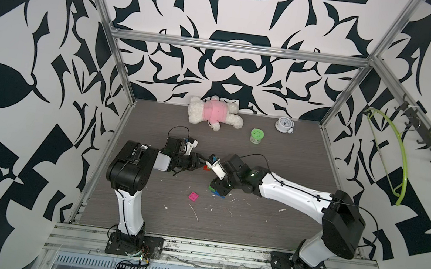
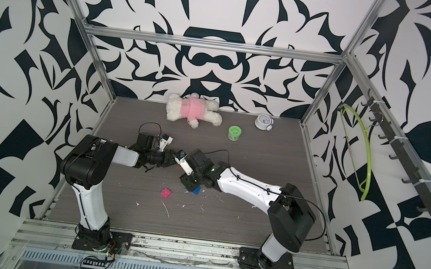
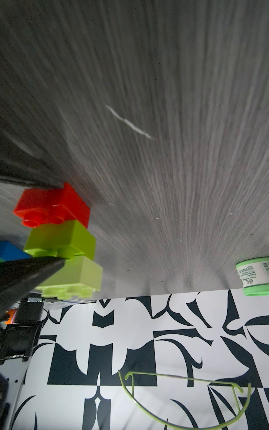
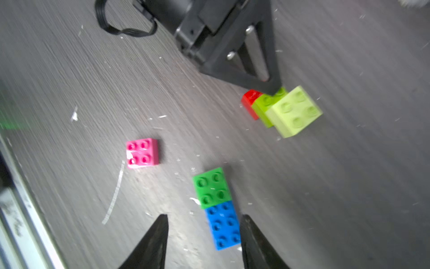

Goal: Assemble the letter y with lego
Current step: Pick up the lego brick from the center of the board.

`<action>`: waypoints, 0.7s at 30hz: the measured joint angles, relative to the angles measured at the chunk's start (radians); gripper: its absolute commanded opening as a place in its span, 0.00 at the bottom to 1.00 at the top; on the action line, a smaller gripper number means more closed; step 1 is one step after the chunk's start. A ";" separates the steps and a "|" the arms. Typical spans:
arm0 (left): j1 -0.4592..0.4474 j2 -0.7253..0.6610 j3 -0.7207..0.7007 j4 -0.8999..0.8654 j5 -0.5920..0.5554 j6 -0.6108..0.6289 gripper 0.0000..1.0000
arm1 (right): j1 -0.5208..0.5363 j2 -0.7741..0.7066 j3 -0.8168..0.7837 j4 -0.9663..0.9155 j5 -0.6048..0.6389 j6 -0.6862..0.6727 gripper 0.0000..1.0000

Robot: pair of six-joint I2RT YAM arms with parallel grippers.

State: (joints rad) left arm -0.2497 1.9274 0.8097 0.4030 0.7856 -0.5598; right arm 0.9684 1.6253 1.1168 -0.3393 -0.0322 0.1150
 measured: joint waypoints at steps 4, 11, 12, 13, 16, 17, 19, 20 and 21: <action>0.000 0.000 0.000 0.000 0.000 0.000 0.51 | 0.125 0.047 -0.011 0.034 0.077 0.120 0.50; 0.000 0.000 0.000 0.000 0.000 0.000 0.51 | 0.185 0.220 0.091 0.035 0.107 0.204 0.48; 0.000 0.000 0.000 0.000 0.000 0.000 0.51 | 0.186 0.240 0.110 0.032 0.112 0.205 0.49; 0.000 0.000 0.000 0.000 0.000 0.000 0.51 | 0.187 0.256 0.127 0.029 0.117 0.204 0.50; 0.000 0.000 0.000 0.000 0.000 0.000 0.51 | 0.189 0.290 0.168 0.016 0.132 0.201 0.53; 0.000 0.000 0.000 0.000 0.000 0.000 0.51 | 0.190 0.298 0.179 0.013 0.134 0.200 0.53; 0.000 0.000 0.000 0.000 0.000 0.000 0.51 | 0.192 0.313 0.198 0.006 0.135 0.195 0.53; 0.000 0.000 0.000 0.000 0.000 0.000 0.51 | 0.193 0.320 0.207 0.003 0.134 0.193 0.53; 0.000 0.000 0.000 0.000 0.000 0.000 0.51 | 0.193 0.328 0.216 -0.002 0.134 0.191 0.53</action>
State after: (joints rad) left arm -0.2497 1.9274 0.8097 0.4026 0.7853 -0.5594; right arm 1.1610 1.9533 1.3331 -0.3408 0.1013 0.3058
